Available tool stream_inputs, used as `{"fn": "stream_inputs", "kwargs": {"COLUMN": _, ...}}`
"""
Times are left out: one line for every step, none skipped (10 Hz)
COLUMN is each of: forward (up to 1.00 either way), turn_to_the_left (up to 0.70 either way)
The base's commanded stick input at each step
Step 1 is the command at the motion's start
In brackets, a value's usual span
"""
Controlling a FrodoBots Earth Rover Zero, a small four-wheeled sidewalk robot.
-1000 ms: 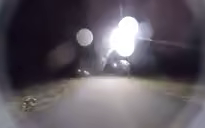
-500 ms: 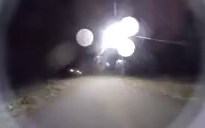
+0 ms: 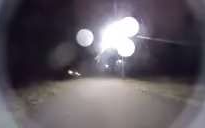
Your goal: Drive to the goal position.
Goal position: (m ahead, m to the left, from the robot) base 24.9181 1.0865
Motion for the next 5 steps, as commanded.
{"fn": "stream_inputs", "kwargs": {"forward": 1.0, "turn_to_the_left": 0.0}}
{"fn": "stream_inputs", "kwargs": {"forward": 1.0, "turn_to_the_left": 0.0}}
{"fn": "stream_inputs", "kwargs": {"forward": 1.0, "turn_to_the_left": 0.0}}
{"fn": "stream_inputs", "kwargs": {"forward": 1.0, "turn_to_the_left": 0.0}}
{"fn": "stream_inputs", "kwargs": {"forward": 1.0, "turn_to_the_left": 0.0}}
